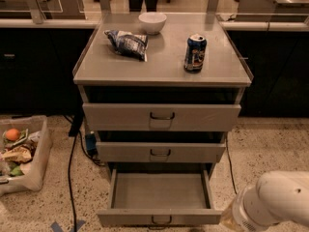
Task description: Close bottom drawer
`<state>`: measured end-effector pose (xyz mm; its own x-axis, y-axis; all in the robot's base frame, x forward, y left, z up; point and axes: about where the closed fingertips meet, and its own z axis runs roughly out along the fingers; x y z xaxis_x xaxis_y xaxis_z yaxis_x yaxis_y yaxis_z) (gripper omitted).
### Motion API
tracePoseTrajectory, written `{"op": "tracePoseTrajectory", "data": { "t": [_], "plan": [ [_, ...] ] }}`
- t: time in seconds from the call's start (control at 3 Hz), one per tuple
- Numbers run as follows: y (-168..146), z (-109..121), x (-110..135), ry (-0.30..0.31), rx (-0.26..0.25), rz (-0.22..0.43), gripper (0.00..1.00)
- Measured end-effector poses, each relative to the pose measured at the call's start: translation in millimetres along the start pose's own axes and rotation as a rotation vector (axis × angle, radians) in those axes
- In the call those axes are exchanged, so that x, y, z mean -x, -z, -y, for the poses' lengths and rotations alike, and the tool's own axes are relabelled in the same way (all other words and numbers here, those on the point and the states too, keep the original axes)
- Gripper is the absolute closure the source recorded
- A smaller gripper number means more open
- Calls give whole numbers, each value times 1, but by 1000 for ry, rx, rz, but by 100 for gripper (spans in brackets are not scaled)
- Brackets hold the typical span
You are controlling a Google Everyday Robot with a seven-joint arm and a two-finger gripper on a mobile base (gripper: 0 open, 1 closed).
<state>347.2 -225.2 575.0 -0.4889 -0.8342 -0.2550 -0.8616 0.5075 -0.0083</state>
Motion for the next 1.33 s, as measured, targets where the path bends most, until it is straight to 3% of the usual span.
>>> {"op": "tracePoseTrajectory", "data": {
  "t": [0.67,1.33],
  "plan": [
    [-147,-59,-39,-128,122,24,100],
    [-164,-58,-34,-130,131,39,100]
  ]
}}
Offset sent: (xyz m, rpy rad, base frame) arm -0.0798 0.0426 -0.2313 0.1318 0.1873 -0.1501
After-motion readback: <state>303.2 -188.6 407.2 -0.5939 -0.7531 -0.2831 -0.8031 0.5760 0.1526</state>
